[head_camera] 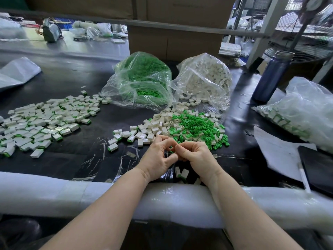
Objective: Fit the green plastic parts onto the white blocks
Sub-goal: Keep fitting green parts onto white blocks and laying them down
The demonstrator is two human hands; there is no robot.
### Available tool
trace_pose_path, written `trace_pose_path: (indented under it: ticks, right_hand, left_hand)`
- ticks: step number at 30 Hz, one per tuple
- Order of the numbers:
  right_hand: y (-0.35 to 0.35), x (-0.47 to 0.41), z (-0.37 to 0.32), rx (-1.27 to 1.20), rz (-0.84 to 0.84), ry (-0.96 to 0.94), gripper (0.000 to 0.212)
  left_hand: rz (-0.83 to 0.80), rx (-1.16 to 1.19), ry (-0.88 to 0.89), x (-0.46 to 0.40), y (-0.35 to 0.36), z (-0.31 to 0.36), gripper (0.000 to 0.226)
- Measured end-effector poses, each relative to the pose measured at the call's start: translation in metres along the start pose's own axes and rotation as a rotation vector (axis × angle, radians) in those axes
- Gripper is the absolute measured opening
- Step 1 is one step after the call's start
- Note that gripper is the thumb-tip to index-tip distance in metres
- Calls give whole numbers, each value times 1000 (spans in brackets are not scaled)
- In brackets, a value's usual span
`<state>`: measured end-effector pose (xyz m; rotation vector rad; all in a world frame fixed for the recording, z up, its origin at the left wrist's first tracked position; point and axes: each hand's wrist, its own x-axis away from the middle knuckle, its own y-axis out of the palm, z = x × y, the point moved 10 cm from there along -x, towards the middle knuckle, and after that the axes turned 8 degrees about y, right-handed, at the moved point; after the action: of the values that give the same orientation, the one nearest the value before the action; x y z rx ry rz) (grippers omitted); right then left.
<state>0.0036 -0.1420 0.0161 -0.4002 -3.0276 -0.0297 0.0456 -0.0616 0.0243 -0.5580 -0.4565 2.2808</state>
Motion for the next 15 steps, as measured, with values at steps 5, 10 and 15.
trace_pose_path:
  ticks: [5,10,15]
  right_hand:
    - [-4,1,1,11,30,7,14]
    - [-5,1,2,14,36,14,15]
    - [-6,0,4,0,44,23,14]
  left_hand:
    - [-3,-5,7,0,2,0,31]
    - [-4,-8,8,0,2,-1,33]
    - [-8,-14,11,0,3,-2,34]
